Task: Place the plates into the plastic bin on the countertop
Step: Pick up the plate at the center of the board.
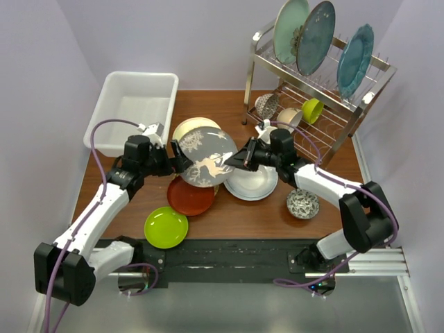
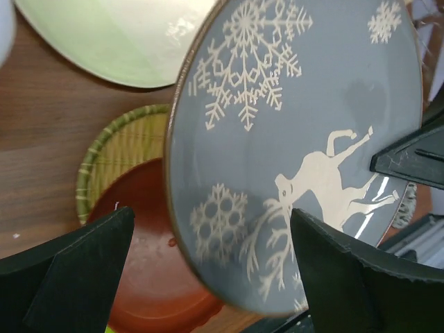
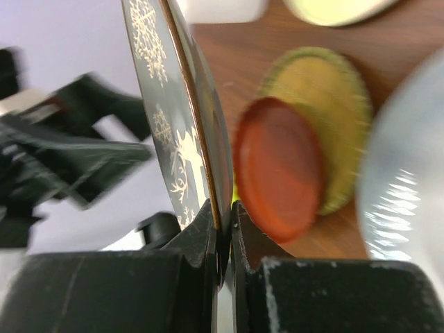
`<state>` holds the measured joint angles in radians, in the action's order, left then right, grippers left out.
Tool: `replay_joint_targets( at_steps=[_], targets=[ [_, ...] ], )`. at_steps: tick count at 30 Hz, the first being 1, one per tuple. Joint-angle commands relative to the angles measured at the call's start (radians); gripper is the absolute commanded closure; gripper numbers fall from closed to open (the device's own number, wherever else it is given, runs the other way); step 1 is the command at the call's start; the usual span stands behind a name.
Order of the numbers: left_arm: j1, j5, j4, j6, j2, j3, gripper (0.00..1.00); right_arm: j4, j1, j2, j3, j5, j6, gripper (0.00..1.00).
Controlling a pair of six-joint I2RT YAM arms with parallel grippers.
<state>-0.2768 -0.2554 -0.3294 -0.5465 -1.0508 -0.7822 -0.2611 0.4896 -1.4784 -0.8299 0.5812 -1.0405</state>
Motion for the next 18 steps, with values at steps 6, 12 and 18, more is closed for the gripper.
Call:
replay_joint_targets(
  at_steps=[6, 12, 18],
  targets=[
    [0.005, -0.168, 0.159, -0.053, 0.000, 0.040, 0.09, -0.374, 0.001, 0.001, -0.029, 0.217, -0.107, 1.00],
    [0.007, -0.142, 0.130, -0.047, 0.015, 0.023, 0.18, -0.288, 0.001, 0.020, -0.038, 0.198, -0.043, 1.00],
    [0.008, -0.101, 0.113, -0.053, 0.048, 0.014, 0.44, -0.218, 0.001, 0.024, -0.041, 0.170, -0.001, 1.00]
  ],
)
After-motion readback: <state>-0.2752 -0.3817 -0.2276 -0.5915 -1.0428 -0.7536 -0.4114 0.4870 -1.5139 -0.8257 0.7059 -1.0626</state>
